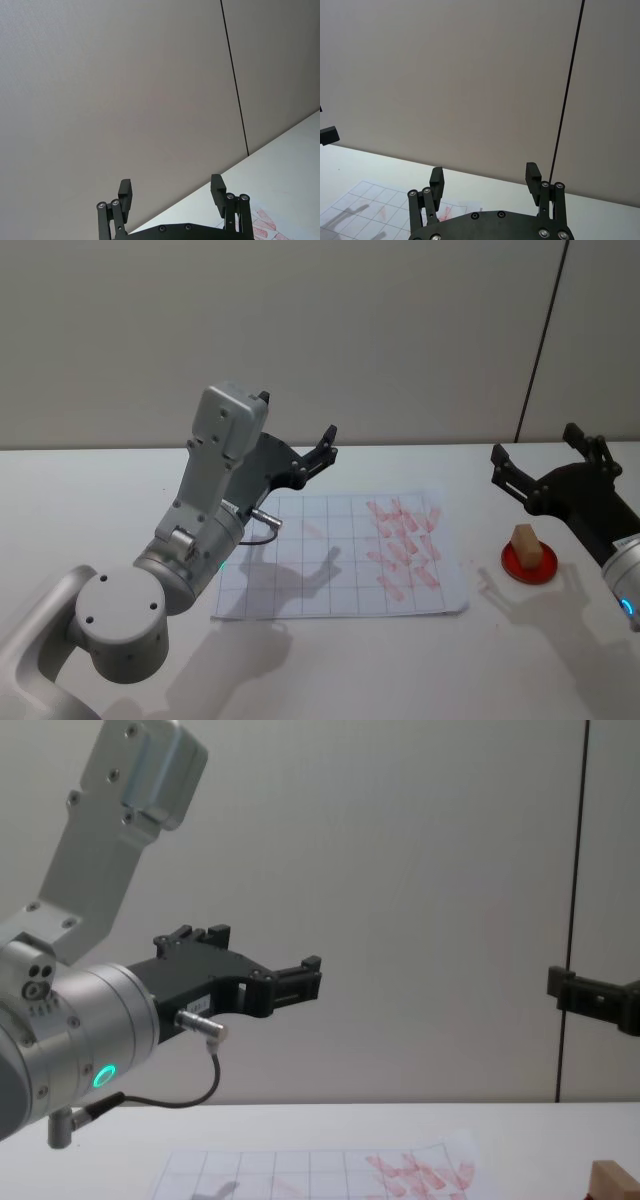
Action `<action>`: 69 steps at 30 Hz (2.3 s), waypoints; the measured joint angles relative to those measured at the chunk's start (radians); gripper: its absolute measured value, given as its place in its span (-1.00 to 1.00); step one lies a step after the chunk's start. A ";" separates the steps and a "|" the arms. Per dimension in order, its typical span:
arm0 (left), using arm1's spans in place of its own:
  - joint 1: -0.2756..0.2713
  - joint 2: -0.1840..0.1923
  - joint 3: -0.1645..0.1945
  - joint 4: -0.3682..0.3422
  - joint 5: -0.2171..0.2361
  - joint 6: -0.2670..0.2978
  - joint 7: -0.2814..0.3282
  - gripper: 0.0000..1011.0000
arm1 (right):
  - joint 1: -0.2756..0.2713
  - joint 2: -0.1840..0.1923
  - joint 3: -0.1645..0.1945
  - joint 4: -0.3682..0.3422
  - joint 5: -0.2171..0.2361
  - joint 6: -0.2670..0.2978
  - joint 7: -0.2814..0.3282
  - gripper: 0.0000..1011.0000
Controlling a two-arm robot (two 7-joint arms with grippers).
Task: Use the one hand to pick up the stamp and affix it onto the A4 paper.
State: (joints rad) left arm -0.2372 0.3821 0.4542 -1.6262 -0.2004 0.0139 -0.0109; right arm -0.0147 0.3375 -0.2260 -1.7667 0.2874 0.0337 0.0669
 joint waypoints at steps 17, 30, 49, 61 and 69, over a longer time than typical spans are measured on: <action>0.000 0.000 0.000 0.000 0.000 0.000 0.000 0.98 | 0.000 0.000 0.000 0.000 0.000 0.000 0.000 0.98; 0.000 0.000 0.000 0.000 0.000 0.000 0.000 0.98 | 0.000 0.000 0.000 0.000 0.000 0.000 0.000 0.98; 0.000 0.000 0.000 0.000 0.000 0.000 0.000 0.98 | -0.020 -0.033 -0.018 -0.041 -0.035 0.088 -0.104 0.98; 0.000 0.000 0.000 0.000 0.000 0.000 0.000 0.98 | -0.015 -0.077 -0.031 -0.028 -0.059 0.205 -0.191 0.98; 0.000 0.000 0.000 0.000 0.000 0.000 0.000 0.98 | 0.011 -0.104 -0.032 0.032 -0.061 0.247 -0.199 0.98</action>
State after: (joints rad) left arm -0.2372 0.3821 0.4542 -1.6262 -0.2004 0.0139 -0.0109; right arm -0.0039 0.2336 -0.2579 -1.7347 0.2262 0.2803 -0.1325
